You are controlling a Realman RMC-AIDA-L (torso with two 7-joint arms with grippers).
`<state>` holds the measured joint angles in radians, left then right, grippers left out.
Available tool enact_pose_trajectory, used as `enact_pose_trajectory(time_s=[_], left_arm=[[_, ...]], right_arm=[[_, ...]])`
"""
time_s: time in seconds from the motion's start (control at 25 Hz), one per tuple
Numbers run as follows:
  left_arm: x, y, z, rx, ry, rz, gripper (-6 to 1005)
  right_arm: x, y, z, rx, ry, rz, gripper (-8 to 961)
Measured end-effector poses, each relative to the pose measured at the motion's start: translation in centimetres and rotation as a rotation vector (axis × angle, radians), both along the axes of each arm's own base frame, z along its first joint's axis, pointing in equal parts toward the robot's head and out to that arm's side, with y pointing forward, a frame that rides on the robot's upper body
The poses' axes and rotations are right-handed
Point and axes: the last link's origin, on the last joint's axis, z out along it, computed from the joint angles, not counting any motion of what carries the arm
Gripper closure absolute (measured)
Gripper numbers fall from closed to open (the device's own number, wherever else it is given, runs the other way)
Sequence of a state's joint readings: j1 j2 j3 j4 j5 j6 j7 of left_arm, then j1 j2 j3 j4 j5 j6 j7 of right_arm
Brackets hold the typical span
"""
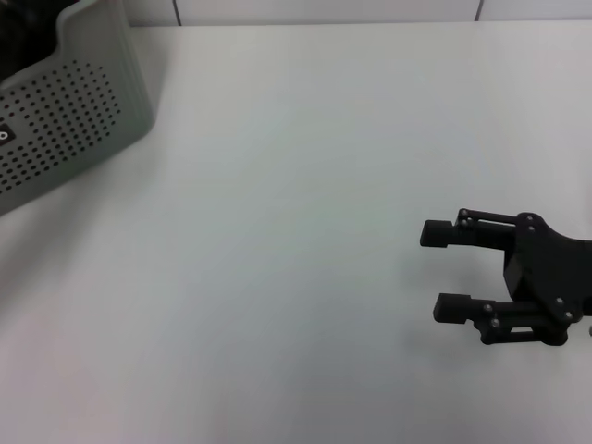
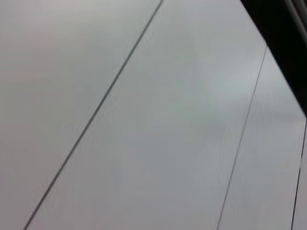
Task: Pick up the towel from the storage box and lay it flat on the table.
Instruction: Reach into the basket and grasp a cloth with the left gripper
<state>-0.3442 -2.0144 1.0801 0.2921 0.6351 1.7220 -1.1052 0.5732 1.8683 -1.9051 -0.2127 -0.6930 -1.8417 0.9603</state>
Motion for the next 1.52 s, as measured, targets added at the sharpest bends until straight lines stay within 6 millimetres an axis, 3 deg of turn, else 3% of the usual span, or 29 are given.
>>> enact_pose_trajectory(time_s=[0.36, 0.76, 0.88, 1.16, 1.28, 1.52], left_arm=[[2.8, 3.1, 3.0, 0.078, -0.036, -0.017, 217], [4.5, 8.0, 7.1, 0.092, 0.107, 0.191, 235], [4.4, 8.5, 8.4, 0.141, 0.170, 0.269, 240], [2.2, 6.9, 13.3, 0.306, 0.287, 0.441, 253], [1.2, 6.9, 14.0, 0.314, 0.345, 0.497, 258], [1.0, 9.4, 13.8, 0.295, 0.560, 0.629, 269]], right_arm=[[-0.1, 0.5, -0.3, 0.016, -0.020, -0.009, 197], [-0.2, 1.3, -0.8, 0.042, -0.043, -0.038, 198], [-0.2, 1.5, -0.9, 0.042, -0.049, -0.039, 198], [-0.4, 1.8, -1.3, 0.049, -0.058, -0.051, 198], [-0.7, 2.0, -1.4, 0.049, -0.056, -0.045, 198], [-1.2, 2.4, -1.8, 0.046, -0.064, -0.035, 198]])
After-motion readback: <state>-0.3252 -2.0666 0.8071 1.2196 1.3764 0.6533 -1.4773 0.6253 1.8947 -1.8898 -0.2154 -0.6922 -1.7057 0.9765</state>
